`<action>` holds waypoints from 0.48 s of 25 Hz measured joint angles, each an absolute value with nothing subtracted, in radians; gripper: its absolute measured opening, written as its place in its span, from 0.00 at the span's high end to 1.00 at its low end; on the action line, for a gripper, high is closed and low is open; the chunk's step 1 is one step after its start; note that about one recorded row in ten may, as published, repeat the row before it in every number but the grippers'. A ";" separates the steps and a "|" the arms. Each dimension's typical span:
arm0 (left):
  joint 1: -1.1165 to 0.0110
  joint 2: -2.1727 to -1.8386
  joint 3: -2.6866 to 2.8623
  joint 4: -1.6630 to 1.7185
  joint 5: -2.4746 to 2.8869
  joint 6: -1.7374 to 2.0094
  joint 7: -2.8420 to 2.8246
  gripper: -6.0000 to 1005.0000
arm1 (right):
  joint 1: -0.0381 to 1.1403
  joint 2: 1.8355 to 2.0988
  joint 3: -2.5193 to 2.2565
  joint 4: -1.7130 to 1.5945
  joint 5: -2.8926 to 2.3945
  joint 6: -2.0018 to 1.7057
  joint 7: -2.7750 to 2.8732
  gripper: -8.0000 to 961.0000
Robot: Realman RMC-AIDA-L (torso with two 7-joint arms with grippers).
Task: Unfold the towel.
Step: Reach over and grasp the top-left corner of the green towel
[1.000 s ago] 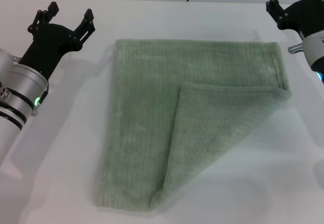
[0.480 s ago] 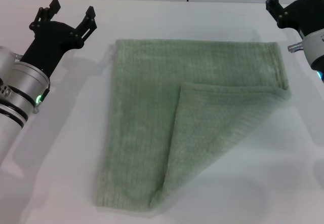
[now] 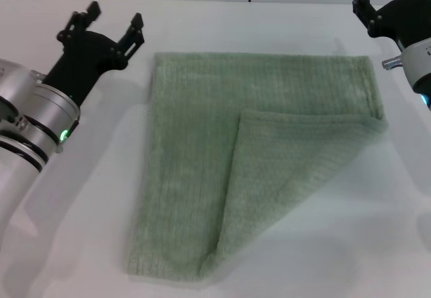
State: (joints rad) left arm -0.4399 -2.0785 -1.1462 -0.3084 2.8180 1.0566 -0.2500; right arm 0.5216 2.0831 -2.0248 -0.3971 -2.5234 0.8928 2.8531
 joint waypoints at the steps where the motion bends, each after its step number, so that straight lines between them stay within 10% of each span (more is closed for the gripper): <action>1: -0.441 -2.078 -1.138 -0.308 2.818 1.056 -0.250 0.23 | 0.521 2.083 -2.025 -0.397 -2.523 0.893 2.853 0.21; 9: -0.453 -2.079 -1.087 -0.311 2.818 1.050 -0.259 0.23 | 0.515 2.084 -2.024 -0.396 -2.523 0.893 2.854 0.21; 12: -0.469 -2.074 -1.065 -0.312 2.823 1.007 -0.343 0.40 | 0.514 2.084 -2.021 -0.394 -2.523 0.893 2.854 0.21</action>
State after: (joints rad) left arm -0.4694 -2.0743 -1.0646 -0.3124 2.8227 1.0067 -0.3430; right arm 0.5141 2.0842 -2.0211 -0.3939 -2.5233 0.8929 2.8535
